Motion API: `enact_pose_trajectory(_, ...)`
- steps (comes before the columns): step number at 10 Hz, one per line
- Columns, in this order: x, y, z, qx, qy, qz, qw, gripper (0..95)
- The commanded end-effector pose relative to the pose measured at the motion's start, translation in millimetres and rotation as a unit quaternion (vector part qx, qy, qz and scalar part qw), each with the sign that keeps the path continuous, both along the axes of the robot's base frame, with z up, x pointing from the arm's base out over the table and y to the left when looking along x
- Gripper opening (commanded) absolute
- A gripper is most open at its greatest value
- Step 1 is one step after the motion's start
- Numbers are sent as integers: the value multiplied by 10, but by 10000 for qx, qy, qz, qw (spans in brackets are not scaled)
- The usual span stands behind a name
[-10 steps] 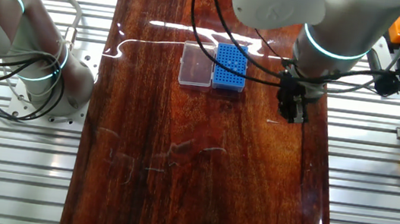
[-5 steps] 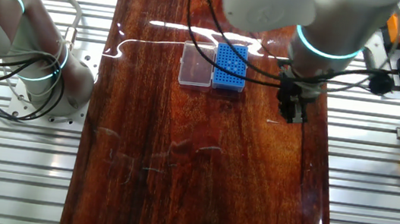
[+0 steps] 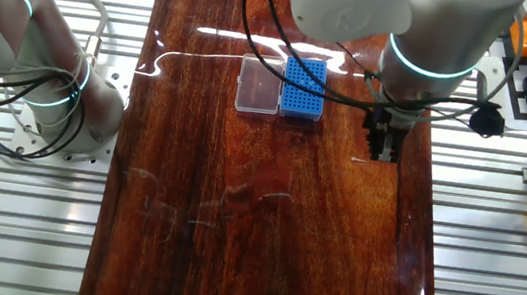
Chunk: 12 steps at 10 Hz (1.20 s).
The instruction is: Insert a small pipette tip into the holder for small pipette tips
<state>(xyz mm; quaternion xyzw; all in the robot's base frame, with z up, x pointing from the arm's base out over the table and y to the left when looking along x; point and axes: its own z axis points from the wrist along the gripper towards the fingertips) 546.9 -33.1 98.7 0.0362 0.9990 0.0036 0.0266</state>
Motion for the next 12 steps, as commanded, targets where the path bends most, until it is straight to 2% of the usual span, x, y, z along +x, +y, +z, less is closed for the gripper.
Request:
enact_pose_trajectory(1,-13,-6,5,20,28,-160,9999,0)
enact_pose_trajectory(3,-22,-2,8,40,36,-232,9997,0)
enact_pose_trajectory(4,-64,10,6,47,50,-244,9997,0)
enact_pose_trajectory(8,-368,99,-143,29,-11,-139,9999,0)
enact_pose_trajectory(12,-378,86,-142,12,-38,87,10000,0)
